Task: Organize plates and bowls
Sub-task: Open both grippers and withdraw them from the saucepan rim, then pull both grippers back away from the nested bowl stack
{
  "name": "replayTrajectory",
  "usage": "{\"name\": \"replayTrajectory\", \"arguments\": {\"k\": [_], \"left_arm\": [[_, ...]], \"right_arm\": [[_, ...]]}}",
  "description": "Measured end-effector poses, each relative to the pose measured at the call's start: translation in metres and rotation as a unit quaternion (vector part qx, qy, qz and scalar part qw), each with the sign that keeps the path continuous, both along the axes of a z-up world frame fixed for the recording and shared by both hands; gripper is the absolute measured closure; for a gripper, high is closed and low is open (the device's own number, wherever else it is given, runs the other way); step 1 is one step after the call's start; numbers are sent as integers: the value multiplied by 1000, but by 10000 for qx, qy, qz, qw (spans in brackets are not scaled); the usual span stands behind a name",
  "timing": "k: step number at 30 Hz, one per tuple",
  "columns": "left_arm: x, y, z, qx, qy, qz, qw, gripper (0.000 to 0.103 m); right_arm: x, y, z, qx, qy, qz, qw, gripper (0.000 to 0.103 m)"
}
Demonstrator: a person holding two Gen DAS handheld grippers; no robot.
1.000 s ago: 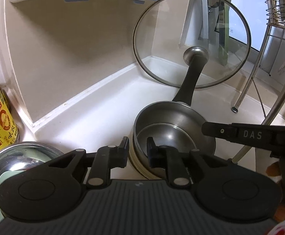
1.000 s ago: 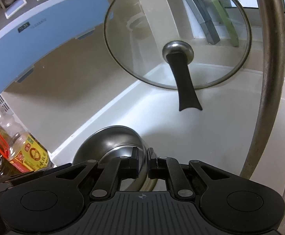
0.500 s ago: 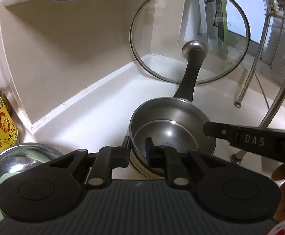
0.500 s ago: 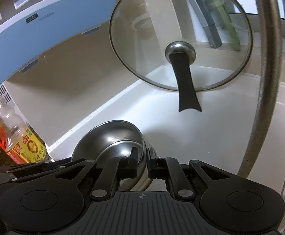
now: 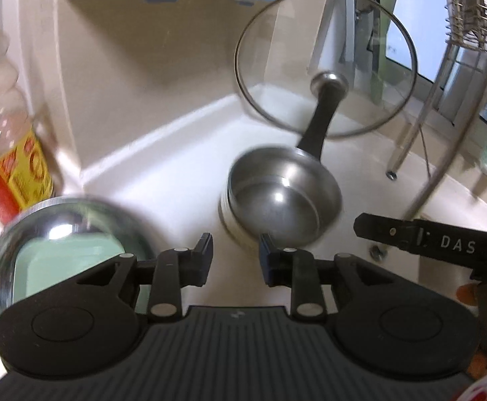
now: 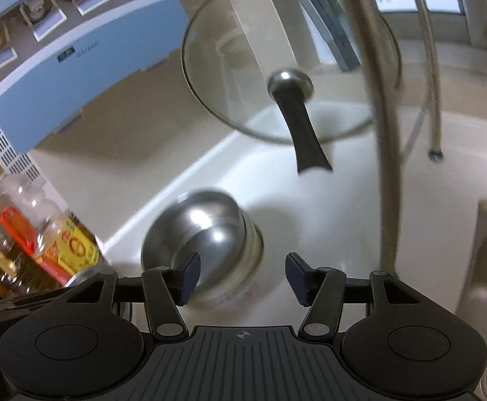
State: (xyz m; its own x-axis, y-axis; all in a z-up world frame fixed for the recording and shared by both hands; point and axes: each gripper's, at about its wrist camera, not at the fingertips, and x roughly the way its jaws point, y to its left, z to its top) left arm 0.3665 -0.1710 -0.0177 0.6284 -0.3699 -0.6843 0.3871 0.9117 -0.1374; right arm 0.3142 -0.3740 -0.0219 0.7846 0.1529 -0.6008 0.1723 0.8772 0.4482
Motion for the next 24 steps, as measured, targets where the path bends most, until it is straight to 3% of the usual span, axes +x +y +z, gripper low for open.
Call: {"name": "replayTrajectory", "arguments": {"k": [9,24], "left_arm": [[-64,15,-9,100,291,86,9995,76],[-148,25,-20,256,447,304,9982,76]], "right_arm": [[-58,9,-13,127,596,198,9979,41],[-137,31,-21,-151,889,692,9935,41]]}}
